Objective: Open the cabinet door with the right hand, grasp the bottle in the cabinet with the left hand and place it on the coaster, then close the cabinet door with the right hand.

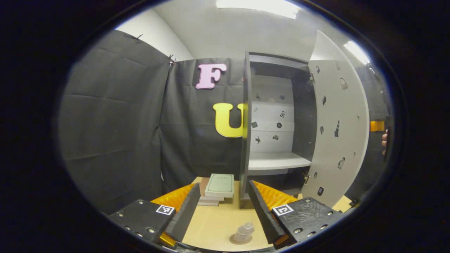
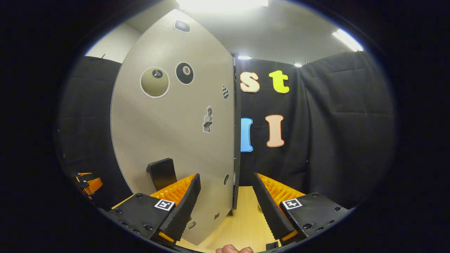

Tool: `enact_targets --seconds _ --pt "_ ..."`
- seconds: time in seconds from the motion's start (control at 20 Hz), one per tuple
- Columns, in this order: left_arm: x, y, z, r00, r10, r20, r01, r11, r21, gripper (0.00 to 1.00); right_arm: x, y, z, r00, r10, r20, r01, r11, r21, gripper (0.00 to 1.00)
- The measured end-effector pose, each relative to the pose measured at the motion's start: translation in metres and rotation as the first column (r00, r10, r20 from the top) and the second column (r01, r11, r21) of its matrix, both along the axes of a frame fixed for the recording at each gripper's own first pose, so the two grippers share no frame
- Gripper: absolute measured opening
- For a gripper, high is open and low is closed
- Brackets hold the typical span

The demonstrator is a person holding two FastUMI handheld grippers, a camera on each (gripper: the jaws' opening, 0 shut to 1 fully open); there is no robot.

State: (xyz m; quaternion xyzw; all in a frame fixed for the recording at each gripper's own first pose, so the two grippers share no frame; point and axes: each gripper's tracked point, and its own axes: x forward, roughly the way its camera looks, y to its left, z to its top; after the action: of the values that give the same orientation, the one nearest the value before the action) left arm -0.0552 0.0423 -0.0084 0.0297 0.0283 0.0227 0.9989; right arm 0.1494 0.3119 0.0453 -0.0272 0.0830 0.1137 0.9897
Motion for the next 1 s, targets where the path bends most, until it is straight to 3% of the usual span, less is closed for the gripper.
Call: enact_targets --seconds 0.4,0.8,0.85,1.0 --pt "0.005 0.043 0.003 1.000 0.011 -0.001 -0.011 1.000 -0.003 0.83 0.010 0.057 -0.004 1.000 0.031 -0.002 -0.031 0.999 -0.010 0.95" --pt "0.007 0.073 0.008 1.000 0.019 0.001 -0.019 1.000 -0.002 0.83 0.024 0.128 -0.010 0.991 0.133 0.024 -0.134 0.991 0.026 0.96" --pt "0.005 0.075 0.009 1.000 0.022 -0.001 -0.022 1.000 0.000 0.83 0.022 0.133 -0.009 0.989 0.148 0.028 -0.150 0.988 0.040 0.90" --pt "0.002 0.070 0.009 1.000 0.025 -0.006 -0.025 1.000 -0.005 0.83 0.020 0.117 -0.012 0.990 0.138 0.036 -0.139 0.990 0.022 0.97"
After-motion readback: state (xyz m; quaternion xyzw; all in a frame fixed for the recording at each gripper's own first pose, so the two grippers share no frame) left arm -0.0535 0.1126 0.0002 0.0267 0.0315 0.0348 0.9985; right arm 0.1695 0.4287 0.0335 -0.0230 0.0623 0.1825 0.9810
